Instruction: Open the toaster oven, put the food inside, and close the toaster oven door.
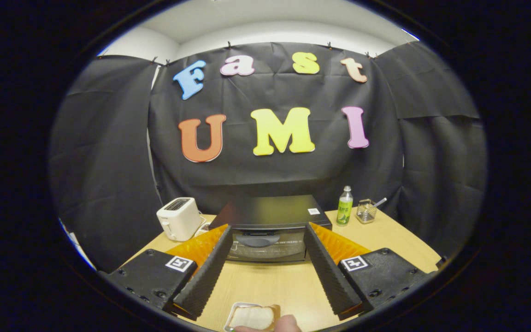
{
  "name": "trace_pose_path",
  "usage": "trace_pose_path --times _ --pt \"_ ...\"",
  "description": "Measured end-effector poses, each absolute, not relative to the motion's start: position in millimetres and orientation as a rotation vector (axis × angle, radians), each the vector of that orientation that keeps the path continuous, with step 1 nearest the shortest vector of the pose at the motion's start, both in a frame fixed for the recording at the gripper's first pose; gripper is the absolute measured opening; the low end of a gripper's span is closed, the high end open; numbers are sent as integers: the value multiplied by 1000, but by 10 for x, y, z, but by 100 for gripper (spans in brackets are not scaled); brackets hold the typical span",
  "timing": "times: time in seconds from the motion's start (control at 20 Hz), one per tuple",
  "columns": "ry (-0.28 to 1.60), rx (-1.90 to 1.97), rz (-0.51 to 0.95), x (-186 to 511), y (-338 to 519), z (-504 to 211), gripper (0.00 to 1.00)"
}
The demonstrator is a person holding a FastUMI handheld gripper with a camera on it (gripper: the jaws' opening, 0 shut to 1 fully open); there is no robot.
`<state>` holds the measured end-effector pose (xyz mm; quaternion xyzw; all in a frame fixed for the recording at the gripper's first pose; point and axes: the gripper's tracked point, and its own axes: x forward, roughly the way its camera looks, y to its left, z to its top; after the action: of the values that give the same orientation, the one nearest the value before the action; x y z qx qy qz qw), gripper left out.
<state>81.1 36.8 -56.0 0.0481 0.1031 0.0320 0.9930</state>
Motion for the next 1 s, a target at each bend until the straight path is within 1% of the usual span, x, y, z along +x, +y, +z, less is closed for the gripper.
trace_pose_path --times 0.4,0.6,0.9,1.0 --pt "402 85 92 1717 773 -1160 100" --pt "465 66 62 2083 774 -1442 100" --pt "510 64 26 2395 726 -1746 100" --pt "498 60 14 2449 713 -1768 100"
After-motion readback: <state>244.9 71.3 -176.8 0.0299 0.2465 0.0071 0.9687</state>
